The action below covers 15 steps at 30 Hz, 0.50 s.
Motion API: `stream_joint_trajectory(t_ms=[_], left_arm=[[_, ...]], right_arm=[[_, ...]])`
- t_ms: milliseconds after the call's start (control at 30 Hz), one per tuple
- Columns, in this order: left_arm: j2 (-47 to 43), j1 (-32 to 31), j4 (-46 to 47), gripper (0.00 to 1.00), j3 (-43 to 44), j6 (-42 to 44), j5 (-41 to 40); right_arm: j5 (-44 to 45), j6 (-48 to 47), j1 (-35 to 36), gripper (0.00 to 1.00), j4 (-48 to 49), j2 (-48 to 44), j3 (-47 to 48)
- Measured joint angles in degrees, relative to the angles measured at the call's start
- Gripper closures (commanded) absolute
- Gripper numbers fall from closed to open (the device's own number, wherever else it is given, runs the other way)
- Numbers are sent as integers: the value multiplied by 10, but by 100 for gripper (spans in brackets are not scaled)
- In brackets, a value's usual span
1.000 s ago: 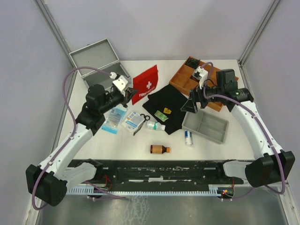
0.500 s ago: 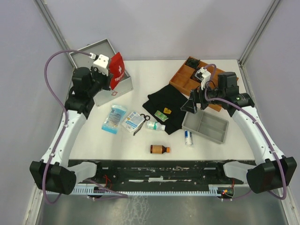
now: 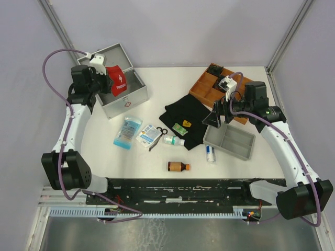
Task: Organize the medicine kit
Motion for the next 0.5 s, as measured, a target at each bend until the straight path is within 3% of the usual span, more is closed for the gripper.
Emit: stream_joint_trajectory(t_ms=[500], left_arm=[[124, 44, 1, 97, 53, -100, 94]], right_arm=[[0, -4, 0, 9, -1, 0, -2]])
